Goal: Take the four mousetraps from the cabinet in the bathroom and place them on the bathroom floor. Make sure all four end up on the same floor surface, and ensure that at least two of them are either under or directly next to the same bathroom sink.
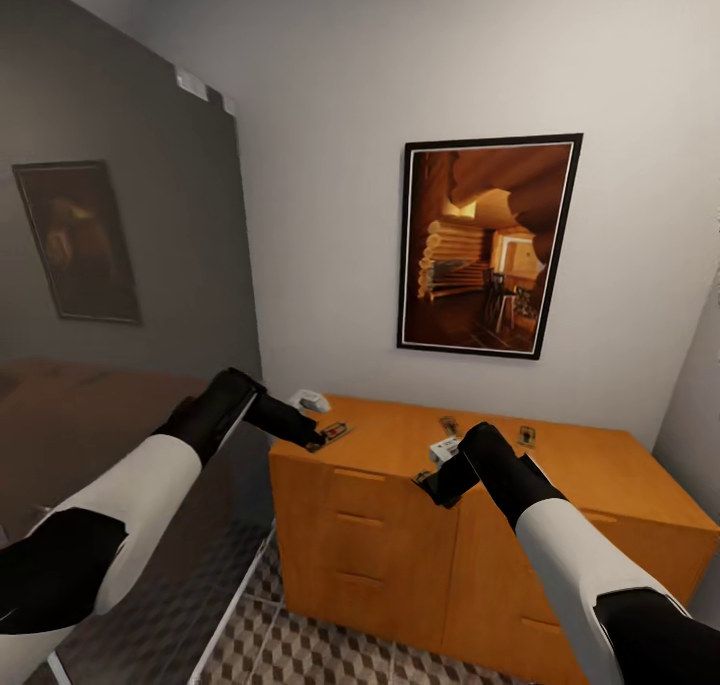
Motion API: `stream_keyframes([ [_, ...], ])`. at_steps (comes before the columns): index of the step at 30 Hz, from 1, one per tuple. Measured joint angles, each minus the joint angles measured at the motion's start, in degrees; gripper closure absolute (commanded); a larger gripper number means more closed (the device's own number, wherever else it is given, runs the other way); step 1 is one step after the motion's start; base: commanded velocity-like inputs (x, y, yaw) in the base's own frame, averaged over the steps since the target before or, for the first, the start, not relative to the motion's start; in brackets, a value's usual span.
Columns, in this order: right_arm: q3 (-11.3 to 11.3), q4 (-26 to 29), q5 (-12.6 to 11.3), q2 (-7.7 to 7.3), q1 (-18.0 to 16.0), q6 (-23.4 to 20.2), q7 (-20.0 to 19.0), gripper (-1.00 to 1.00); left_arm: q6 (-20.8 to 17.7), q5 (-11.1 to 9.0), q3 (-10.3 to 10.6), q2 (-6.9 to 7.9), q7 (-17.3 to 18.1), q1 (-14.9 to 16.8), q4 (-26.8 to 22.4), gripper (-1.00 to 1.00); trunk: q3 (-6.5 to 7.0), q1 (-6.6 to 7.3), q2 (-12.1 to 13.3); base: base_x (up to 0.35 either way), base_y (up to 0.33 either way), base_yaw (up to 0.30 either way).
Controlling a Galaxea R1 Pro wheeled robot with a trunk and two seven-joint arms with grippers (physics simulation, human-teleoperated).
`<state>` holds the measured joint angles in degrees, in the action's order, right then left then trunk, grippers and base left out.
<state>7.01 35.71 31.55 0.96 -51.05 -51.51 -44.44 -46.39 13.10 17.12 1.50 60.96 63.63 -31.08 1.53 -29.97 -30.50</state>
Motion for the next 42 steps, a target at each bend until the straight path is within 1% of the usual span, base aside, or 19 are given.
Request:
stream_keyframes([
  [2,0.0,0.0,0.0,0.0,0.0,0.0,0.0,1.0,0.0,0.0,0.0,0.52,0.0,0.0,0.0,1.0,0.0,0.02,0.0,-0.159,0.0,0.046],
  [10,0.0,0.0,0.0,0.0,0.0,0.0,0.0,1.0,0.0,0.0,0.0,1.6,-0.1,0.0,0.0,1.0,0.0,0.02,0.0,-0.068,0.0,0.011],
  [19,0.0,0.0,0.0,0.0,0.0,0.0,0.0,1.0,0.0,0.0,0.0,2.9,-0.2,0.0,0.4,1.0,0.0,0.02,0.0,-0.21,0.0,0.001],
  [24,0.0,0.0,0.0,0.0,0.0,0.0,0.0,1.0,0.1,0.0,0.0,3.02,-0.4,0.0,0.4,1.0,0.0,0.03,0.0,-0.025,0.0,0.0],
  [30,-0.1,0.0,0.0,0.0,0.0,0.0,0.0,1.0,-0.1,-0.1,0.0,3.04,-2.4,-0.1,0.5,1.0,0.0,0.02,0.0,-0.059,0.0,0.0],
  [35,-0.2,0.0,0.0,0.0,0.0,0.0,0.0,1.0,0.1,-0.1,0.0,3.04,-2.7,-0.1,1.9,1.0,0.0,0.02,0.0,-0.12,0.0,0.0],
  [42,-0.1,0.0,0.0,0.0,0.0,0.0,0.0,1.0,3.5,-0.1,0.1,3.05,-3.0,-0.1,5.5,1.0,0.0,0.02,0.0,-0.09,0.0,0.0],
])
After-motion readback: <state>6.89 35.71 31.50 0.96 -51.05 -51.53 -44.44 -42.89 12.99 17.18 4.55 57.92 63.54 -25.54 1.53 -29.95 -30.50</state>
